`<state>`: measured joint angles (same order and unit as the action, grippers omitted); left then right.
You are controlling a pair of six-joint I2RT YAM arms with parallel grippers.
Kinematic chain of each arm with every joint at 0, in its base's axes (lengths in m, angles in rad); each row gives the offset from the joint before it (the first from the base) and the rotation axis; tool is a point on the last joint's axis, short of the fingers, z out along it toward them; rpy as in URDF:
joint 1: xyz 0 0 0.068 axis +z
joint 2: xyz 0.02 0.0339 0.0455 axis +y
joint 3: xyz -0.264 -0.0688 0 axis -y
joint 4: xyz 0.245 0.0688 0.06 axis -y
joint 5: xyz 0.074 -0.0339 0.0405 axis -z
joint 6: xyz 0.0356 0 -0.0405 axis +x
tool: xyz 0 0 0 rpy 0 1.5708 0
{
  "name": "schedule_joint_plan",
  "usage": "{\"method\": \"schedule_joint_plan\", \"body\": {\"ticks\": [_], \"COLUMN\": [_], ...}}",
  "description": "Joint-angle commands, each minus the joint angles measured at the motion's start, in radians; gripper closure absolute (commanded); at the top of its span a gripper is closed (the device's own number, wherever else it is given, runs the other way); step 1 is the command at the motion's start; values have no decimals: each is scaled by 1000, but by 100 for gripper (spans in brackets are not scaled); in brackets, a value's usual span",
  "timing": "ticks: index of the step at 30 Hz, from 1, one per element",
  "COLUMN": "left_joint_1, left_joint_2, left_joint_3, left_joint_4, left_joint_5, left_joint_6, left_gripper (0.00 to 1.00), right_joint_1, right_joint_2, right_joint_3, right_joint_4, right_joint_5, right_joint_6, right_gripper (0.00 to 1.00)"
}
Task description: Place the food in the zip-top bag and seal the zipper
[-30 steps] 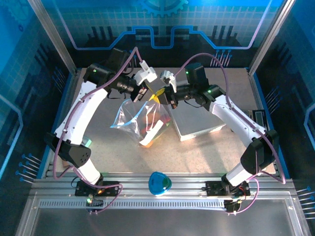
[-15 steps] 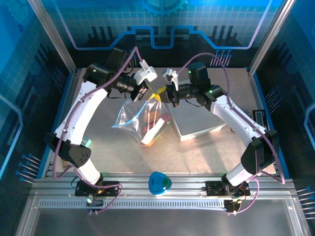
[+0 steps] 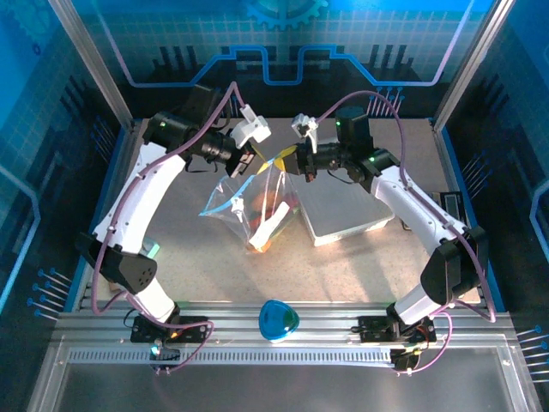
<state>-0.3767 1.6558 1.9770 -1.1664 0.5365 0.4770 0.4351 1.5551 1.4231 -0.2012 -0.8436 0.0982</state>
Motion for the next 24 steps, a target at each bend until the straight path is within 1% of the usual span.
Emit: {"method": "schedule_joint_plan", "body": {"ticks": [1, 14, 24], "left_joint_1": [20, 38, 72], "left_joint_2": [-40, -123, -187], "left_joint_3": [-55, -169, -221], "left_joint_4": [-19, 39, 62], "left_joint_5": [-17, -135, -156], "left_joint_6": [-1, -38, -59], "left_gripper": [89, 89, 89], "right_joint_1": [-28, -50, -68], "right_joint_2": [-51, -58, -66], "right_joint_3": [4, 7, 9], "right_joint_4": [85, 77, 63], "right_joint_5": [-6, 18, 47], "right_joint_6": [32, 51, 55], "right_gripper": [100, 100, 100]}}
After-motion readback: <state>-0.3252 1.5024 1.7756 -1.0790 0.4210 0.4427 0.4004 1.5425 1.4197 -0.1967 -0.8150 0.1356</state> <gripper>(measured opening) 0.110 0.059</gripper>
